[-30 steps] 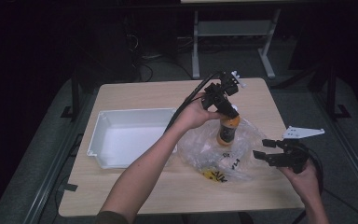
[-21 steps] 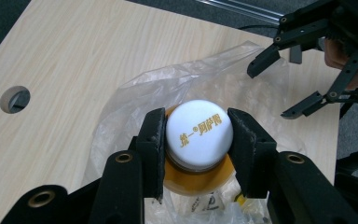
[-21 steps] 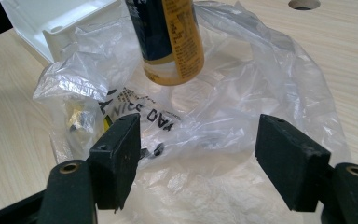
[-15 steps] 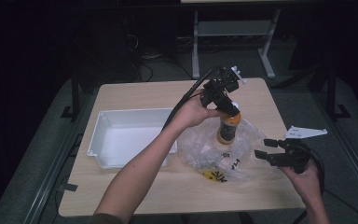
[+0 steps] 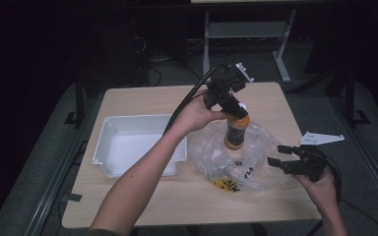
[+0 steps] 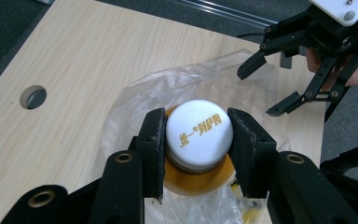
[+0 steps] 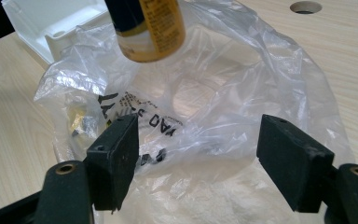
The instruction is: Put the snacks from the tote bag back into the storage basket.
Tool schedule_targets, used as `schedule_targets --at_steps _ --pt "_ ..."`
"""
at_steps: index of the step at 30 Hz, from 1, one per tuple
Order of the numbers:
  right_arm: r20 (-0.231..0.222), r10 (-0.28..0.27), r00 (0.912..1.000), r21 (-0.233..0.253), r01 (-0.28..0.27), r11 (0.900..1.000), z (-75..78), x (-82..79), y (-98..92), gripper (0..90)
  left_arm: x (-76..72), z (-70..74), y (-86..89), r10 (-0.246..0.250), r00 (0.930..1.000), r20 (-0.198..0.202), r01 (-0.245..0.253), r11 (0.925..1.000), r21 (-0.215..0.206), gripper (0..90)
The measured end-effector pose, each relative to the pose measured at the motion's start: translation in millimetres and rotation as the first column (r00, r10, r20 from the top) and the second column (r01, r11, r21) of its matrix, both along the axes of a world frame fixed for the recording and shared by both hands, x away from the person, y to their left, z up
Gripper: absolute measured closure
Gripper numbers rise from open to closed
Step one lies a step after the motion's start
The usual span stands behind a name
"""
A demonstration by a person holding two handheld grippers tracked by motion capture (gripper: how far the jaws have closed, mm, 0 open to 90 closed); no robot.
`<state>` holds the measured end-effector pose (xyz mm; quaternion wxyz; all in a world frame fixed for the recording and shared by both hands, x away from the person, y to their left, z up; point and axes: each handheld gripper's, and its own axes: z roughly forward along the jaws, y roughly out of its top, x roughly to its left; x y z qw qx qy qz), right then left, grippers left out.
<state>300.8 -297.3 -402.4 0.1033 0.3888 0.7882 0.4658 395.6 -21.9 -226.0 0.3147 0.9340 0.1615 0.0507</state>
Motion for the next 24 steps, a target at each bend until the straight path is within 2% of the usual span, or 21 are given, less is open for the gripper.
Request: schedule_targets --at_steps 7,16,24 --pt "0.001 -0.016 0.9999 -0.003 0.016 1.0 0.4 -0.1 -2.0 28.3 -3.8 11.8 15.7 0.018 0.9998 0.007 -0.018 0.9994 -0.031 59.4" --pt "-0.004 -0.012 0.9999 -0.02 0.012 1.0 -1.2 3.2 2.8 28.0 -6.0 20.5 38.5 0.04 0.9981 0.046 -0.039 0.999 -0.023 59.4" --pt "0.003 -0.012 0.9999 -0.018 0.012 1.0 0.1 5.9 5.7 27.8 -8.9 27.9 60.0 0.073 0.9959 0.054 -0.072 0.9972 -0.021 59.4"
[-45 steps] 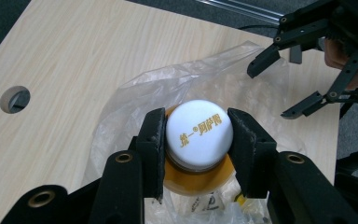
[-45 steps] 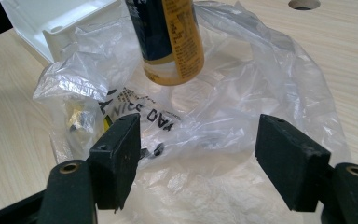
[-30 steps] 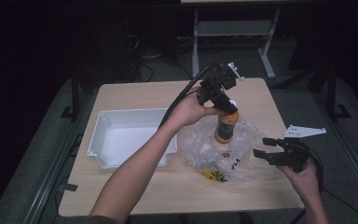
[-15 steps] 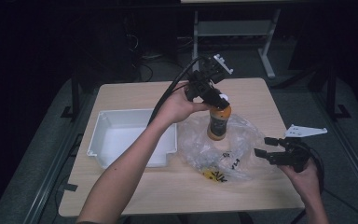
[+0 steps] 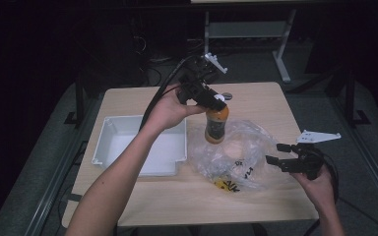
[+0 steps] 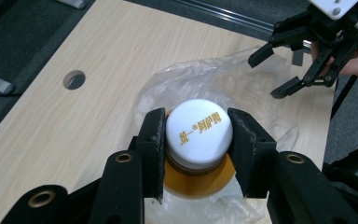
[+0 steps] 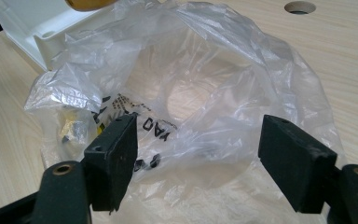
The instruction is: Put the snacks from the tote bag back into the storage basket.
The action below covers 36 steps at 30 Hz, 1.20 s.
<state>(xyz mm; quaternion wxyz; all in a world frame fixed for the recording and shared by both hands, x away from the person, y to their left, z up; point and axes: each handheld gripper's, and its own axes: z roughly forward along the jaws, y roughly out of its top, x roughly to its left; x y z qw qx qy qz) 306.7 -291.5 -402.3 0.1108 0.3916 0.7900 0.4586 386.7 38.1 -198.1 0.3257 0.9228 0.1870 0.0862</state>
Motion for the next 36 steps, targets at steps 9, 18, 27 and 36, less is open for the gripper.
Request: schedule_targets --at_steps 9,18,27,36 --pt "0.0 -0.017 0.9999 -0.002 0.017 1.0 -0.2 0.9 -2.2 27.5 -2.3 3.3 24.1 0.025 0.9997 0.006 -0.025 0.9997 0.004 59.4" --pt "0.005 -0.025 0.9997 -0.004 0.025 1.0 0.7 0.9 -3.8 27.3 -3.9 0.3 46.8 0.064 0.998 -0.003 -0.064 0.998 -0.002 59.4" --pt "0.003 -0.035 0.9994 -0.003 0.035 0.999 0.8 1.1 -4.2 27.2 -6.8 -2.6 69.3 0.106 0.9944 0.0 -0.106 0.9944 -0.007 59.4" --pt "0.0 -0.039 0.9993 -0.005 0.039 0.999 -0.2 0.4 -5.6 27.6 -9.8 -8.8 87.9 0.136 0.9907 -0.005 -0.136 0.9907 -0.008 59.4"
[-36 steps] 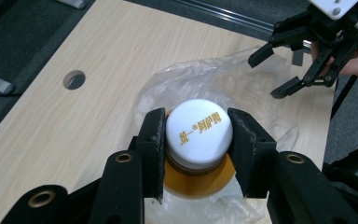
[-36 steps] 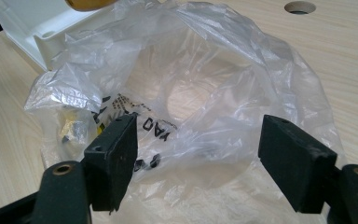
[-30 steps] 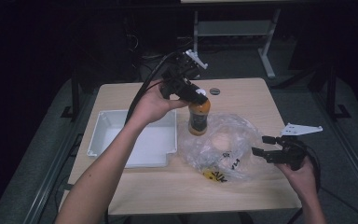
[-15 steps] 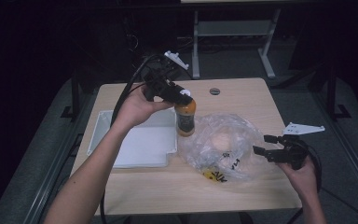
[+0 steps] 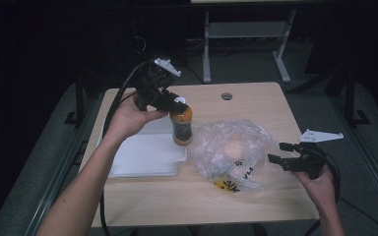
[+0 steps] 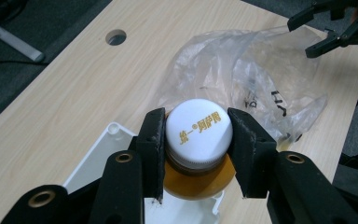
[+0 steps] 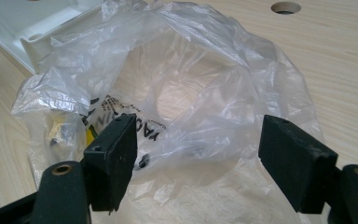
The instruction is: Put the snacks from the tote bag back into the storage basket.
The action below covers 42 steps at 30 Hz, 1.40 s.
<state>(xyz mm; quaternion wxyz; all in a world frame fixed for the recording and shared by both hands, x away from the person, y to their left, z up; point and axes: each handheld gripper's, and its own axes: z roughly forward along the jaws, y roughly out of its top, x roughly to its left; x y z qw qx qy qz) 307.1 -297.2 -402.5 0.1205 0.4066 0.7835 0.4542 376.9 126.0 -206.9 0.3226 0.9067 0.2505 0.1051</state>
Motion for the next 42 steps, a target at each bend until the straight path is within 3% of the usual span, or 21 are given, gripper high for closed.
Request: schedule_targets --at_steps 18,42 --pt "0.003 -0.003 1.0 0.0 0.003 1.0 0.8 1.1 1.1 28.5 -5.8 -18.0 22.5 0.042 0.9991 -0.01 -0.042 0.9991 0.01 59.4" --pt "0.015 -0.015 0.9998 0.004 0.015 1.0 2.8 -1.6 -2.3 28.3 -6.4 -44.2 30.0 0.065 0.9972 -0.036 -0.064 0.9974 0.033 59.4"
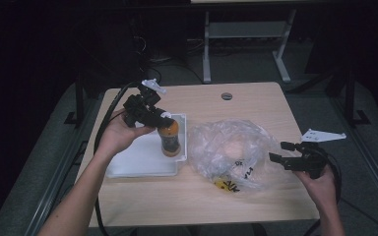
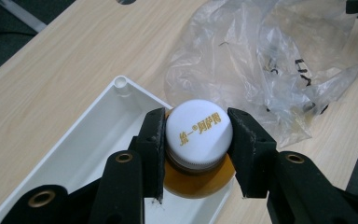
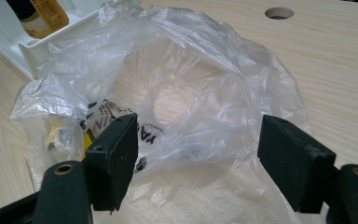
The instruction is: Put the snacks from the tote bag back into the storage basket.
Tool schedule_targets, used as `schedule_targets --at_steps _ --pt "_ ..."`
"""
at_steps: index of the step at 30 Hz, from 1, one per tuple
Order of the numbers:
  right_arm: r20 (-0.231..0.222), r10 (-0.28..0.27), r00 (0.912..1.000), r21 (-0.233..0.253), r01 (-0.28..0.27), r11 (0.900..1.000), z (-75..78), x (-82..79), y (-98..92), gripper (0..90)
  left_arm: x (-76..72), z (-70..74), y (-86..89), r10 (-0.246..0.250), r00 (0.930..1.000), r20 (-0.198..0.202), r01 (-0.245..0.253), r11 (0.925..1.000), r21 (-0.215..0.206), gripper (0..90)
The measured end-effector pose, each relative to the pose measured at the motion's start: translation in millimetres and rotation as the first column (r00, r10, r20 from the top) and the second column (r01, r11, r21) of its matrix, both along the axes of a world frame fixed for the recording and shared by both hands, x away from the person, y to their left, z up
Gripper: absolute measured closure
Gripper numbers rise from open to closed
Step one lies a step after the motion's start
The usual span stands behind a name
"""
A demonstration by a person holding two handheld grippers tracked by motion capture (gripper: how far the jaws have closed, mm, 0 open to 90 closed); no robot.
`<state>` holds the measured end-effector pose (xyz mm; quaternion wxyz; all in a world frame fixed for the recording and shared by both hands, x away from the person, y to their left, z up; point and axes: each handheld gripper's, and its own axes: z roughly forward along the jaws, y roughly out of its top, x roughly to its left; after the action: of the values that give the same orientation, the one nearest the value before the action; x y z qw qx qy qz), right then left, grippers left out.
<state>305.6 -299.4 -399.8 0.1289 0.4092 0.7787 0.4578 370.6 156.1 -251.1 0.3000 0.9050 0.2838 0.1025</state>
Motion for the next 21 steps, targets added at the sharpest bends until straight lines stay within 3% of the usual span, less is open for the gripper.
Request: schedule_targets --at_steps 21 --pt "-0.001 -0.008 1.0 0.005 0.008 1.0 0.2 -2.5 -3.7 28.4 1.4 -26.3 -1.0 0.016 0.9993 -0.033 -0.015 0.9997 0.02 59.4"
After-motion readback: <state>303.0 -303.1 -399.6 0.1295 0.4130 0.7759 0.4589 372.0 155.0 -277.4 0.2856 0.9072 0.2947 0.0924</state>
